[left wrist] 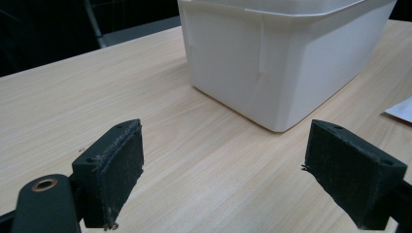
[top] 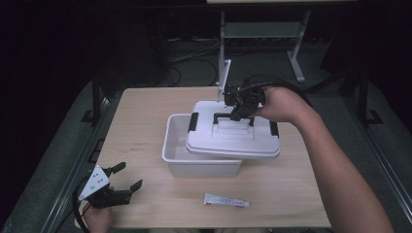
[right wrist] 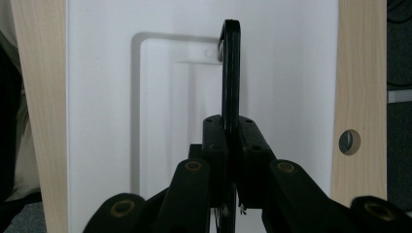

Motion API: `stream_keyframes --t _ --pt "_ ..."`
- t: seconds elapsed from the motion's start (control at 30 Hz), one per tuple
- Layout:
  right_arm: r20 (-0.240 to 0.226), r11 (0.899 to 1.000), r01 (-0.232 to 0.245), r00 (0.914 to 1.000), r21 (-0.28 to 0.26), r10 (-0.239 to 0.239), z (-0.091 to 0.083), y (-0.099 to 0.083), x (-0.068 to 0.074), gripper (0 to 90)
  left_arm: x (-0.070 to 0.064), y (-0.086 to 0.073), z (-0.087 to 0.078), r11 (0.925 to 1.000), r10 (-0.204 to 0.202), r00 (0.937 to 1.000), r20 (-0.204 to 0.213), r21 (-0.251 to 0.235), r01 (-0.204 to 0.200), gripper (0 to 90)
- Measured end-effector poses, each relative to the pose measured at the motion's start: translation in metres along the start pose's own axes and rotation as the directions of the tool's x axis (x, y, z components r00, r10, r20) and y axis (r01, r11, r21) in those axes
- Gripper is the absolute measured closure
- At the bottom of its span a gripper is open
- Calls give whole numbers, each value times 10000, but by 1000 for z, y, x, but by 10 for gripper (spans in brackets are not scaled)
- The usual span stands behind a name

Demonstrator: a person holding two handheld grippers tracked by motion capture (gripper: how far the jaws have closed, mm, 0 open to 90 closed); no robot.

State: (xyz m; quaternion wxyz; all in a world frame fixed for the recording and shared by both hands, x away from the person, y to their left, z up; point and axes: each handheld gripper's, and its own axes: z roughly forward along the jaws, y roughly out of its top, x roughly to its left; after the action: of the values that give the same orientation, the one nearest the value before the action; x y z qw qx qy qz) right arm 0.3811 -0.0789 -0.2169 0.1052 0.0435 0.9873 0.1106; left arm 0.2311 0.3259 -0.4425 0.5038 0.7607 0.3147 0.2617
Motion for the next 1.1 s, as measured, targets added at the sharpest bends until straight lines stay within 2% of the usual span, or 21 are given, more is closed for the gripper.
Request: stream_keyframes --t 0.6,1.1 --pt "46 9979 -643 9979 15 643 -10 -54 2 838 0 1 1 9999 109 9999 -10 55 -108 135" --pt "105 9925 -1224 9924 -57 1224 -15 -87 5 838 0 0 0 10000 66 10000 -34 15 -66 136"
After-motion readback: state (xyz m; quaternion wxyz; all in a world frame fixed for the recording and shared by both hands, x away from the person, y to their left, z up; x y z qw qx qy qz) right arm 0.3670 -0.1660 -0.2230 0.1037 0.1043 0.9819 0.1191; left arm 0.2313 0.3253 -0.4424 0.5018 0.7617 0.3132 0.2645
